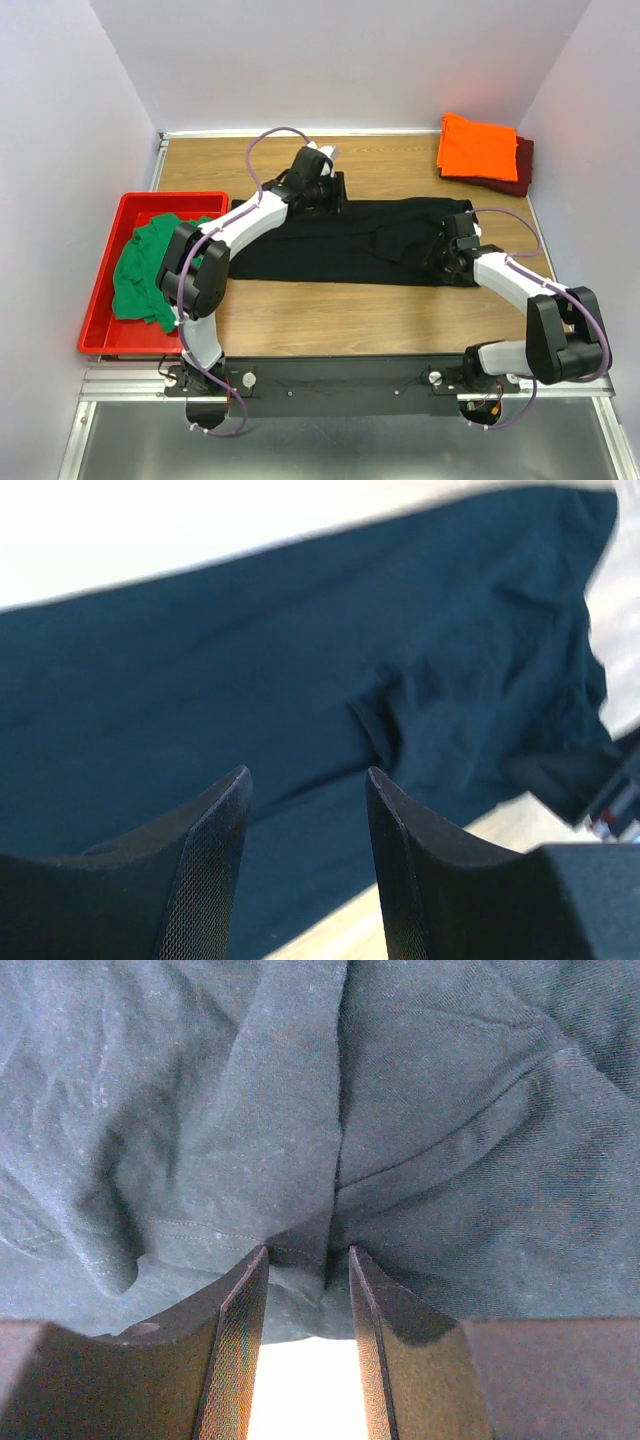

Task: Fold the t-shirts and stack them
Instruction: Fold the tshirt

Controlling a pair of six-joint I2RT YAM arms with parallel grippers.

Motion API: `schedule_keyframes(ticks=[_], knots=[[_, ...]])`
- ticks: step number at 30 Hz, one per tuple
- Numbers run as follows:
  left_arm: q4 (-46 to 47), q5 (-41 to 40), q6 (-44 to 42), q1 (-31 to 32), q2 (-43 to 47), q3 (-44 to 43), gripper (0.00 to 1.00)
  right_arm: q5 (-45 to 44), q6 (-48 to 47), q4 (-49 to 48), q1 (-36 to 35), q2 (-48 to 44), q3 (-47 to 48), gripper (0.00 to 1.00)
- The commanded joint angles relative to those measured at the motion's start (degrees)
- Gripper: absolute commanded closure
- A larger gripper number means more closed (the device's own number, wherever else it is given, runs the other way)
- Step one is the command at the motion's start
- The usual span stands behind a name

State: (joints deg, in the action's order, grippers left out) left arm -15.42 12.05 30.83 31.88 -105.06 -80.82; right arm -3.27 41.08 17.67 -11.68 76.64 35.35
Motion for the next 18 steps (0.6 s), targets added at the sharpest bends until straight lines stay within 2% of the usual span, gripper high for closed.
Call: schedule_keyframes(ticks=[1,5,8,9,12,18], knots=[[2.3,3.7,-1.8,2.1,-0.1,0.6,0.43,1.6,1.8,-2.3,-0.4,0.6,-0.9,0.55],[3.2,4.2,-1.9,3.8,-0.8,1.8,0.42,2.3,2.5,-3.2,-0.4,0.4,-0.7,0.6],[3.7,4.7,-1.9,5.0,-1.5,2.6,0.43,2.3,2.7,-3.3,-0.4,0.4,-0.5,0.75],[3.9,4.9,-2.0,5.4,-1.8,2.9,0.42,2.3,2.8,-3.3,-0.4,0.3,-0.5,0.86],[4.3,5.5,-2.2,6.4,-2.9,2.9,0.43,2.1,2.4,-3.1,-0.4,-0.9,-0.5,0.98],[4.3,6.2,-2.7,8.7,-5.8,2.3,0.42,0.5,2.2,0.2,-0.5,-6.1,0.0,0.99]])
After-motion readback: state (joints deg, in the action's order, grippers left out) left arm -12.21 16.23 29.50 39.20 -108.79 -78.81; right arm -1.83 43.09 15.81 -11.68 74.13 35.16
